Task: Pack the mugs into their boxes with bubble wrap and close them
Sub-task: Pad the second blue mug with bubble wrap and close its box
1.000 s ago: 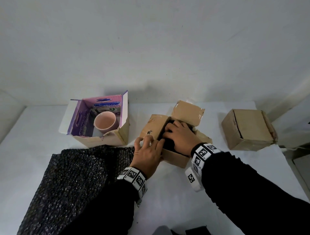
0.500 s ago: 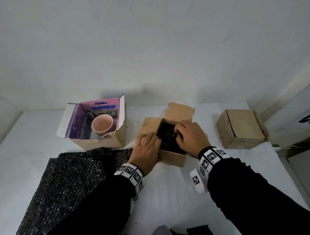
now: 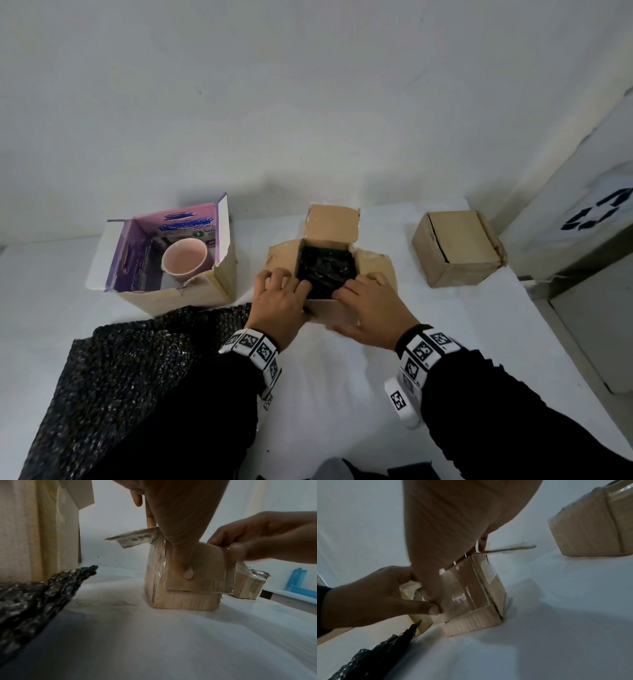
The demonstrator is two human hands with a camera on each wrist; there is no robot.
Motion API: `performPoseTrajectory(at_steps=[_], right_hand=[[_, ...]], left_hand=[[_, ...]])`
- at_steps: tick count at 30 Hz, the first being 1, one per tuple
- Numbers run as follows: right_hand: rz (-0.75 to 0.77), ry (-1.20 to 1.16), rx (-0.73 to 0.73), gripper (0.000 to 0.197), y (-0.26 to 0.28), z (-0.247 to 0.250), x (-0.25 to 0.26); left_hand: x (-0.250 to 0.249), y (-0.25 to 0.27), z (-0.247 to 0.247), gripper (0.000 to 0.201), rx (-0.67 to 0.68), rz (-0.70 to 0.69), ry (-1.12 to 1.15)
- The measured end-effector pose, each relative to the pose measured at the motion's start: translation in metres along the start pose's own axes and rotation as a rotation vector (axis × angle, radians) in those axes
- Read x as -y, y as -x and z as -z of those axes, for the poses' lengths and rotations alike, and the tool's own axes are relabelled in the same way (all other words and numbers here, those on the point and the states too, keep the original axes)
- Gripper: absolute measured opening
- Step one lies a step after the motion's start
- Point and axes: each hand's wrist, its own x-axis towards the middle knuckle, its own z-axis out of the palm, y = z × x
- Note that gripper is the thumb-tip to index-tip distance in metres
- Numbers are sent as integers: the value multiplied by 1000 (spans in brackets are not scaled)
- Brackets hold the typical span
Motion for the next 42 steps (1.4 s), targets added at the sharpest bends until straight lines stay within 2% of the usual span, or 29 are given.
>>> performPoseTrajectory(at_steps=[2,5,8,11,15,19,23,25,27,29,31,33,35,37,38,40,42], right_hand=[[-11,31,-12,28,1,-5,-1],[-50,51,-55,8,-3,-9,-1],[-71,80,-69,17,-1,-11,3],[-80,135,-77,23,-1,-11,4],[-17,195,-49,17,-3,-10,1],[83,294,-45,11,-8,-7,4],[82,219,-7,13,-5,-15,1],[73,167,27,15,-4,-21,-1],[55,103,-8,11,-1,-21,-3],[-35,-50,-107,19,8,-14,-1],[-233,-165,-262,29,17,-7,3],[-524,-181,-354,46,24,-8,7],[-846,-380,-308,73,25,-11,7],[-1083,-825,-264,83,21,-6,7],[-1135,-1008,-295,78,19,-4,7],[-1152,-1089,-452,56,16,4,4],[-1095,-1021,-576,39,13,14,2]], left_hand=[[-1,3,-2,41,-16,-29,6],[2,5,-8,24,-78,-129,50],[3,4,-15,23,-88,-196,144],[2,4,-17,30,-62,-188,164],[0,-1,-15,20,-38,-188,103],[-4,-3,-6,14,44,-89,54],[-8,-5,5,16,122,-32,22],[-9,-8,11,26,218,-28,21],[-6,-10,15,40,235,-7,63],[-1,-5,19,44,105,82,165],[11,2,17,46,-46,296,273],[21,9,14,70,-40,541,341],[26,10,16,84,13,683,517],[25,7,22,79,-46,680,800],[22,5,28,75,-110,633,905],[13,2,33,67,-189,504,1032],[4,3,30,58,-130,329,1010]])
